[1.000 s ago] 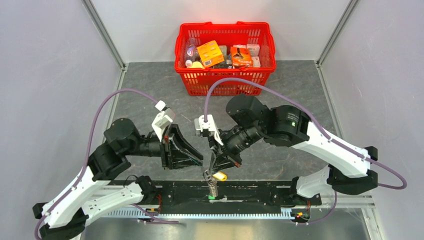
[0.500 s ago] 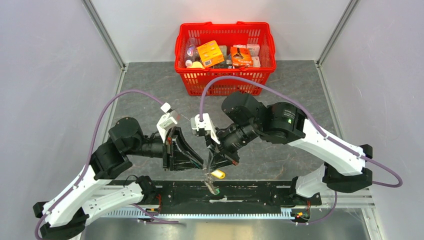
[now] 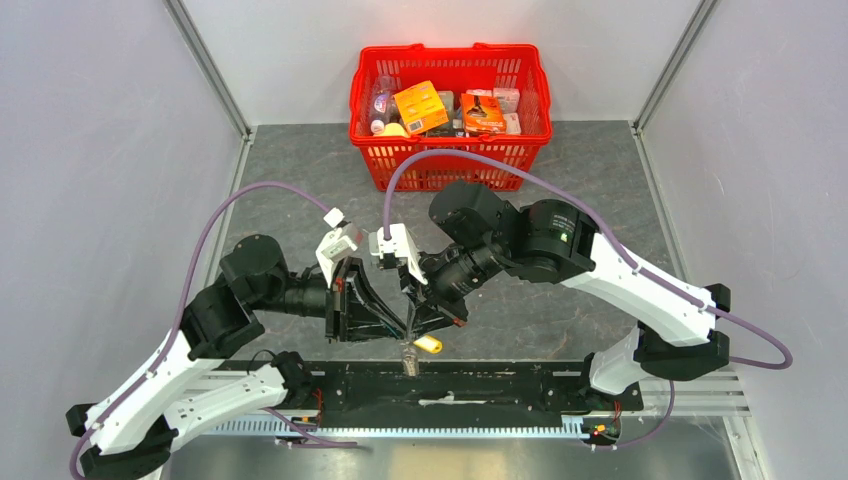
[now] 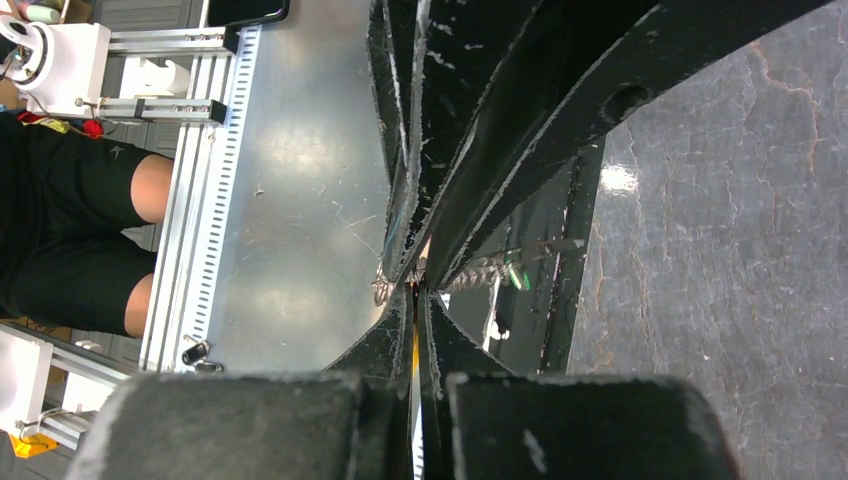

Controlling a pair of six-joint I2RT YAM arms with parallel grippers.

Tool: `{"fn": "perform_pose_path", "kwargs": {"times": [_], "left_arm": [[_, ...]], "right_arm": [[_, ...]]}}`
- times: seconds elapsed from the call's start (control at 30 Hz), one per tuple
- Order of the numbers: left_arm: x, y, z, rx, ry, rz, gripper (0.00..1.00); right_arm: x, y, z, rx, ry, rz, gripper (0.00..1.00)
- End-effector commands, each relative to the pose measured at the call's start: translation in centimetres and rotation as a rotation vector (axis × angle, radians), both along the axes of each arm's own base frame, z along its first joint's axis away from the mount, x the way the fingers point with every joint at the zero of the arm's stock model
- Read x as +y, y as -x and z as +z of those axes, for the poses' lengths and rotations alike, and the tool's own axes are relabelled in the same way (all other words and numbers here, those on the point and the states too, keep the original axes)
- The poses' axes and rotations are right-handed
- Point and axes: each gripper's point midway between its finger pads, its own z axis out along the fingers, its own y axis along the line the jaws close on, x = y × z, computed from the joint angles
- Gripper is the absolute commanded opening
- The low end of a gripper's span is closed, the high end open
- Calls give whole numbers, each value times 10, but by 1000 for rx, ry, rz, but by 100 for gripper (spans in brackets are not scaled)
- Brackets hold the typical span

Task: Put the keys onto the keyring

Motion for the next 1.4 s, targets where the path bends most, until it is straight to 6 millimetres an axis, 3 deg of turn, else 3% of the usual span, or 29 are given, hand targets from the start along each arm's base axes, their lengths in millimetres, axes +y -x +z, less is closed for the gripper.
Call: {"fn": "perform_pose_path", "kwargs": {"times": [0.0, 0.23, 0.53, 0.73, 0.9, 1.37], "left_arm": [[2, 5, -6, -6, -15, -32, 19], [3, 5, -10, -7, -29, -30, 3], [4, -4, -6, -41, -17, 33, 2], [9, -10, 4, -71, 32, 98, 2], [9, -11, 7, -79, 62, 115, 2], [9, -8, 26, -99, 158, 107, 2]], "right_arm": [[5, -4, 20, -35, -65, -13, 0], [2, -6, 19, -44, -59, -21, 0], [-2, -8, 18, -58, -60, -40, 0], [-3, -7, 23, -61, -113, -61, 27], [-6, -8, 33, -73, -151, -79, 41], [-7, -13, 32, -90, -205, -129, 45]]}}
